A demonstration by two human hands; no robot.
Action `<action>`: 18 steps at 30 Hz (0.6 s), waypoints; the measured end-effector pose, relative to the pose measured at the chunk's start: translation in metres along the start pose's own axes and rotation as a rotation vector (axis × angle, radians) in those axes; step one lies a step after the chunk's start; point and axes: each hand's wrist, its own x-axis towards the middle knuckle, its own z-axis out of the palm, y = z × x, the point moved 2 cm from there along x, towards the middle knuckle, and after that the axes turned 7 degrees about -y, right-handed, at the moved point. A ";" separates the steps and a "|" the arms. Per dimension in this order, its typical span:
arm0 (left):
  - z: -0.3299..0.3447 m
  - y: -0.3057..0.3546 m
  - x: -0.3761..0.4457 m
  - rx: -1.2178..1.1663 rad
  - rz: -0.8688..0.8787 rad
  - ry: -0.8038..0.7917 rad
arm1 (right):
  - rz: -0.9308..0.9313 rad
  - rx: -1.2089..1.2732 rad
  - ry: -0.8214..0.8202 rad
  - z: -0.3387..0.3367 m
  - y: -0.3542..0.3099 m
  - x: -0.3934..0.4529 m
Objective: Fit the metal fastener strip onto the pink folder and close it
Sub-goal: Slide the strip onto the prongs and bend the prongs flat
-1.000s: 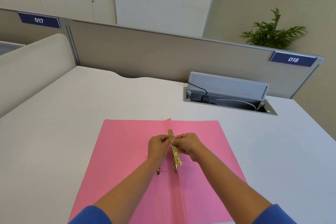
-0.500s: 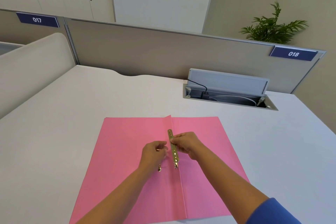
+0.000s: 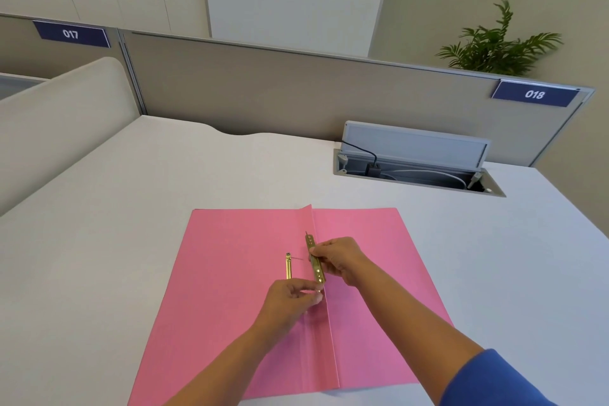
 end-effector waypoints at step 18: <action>0.012 0.009 0.008 -0.087 0.062 -0.006 | -0.032 -0.042 -0.026 -0.001 -0.002 -0.004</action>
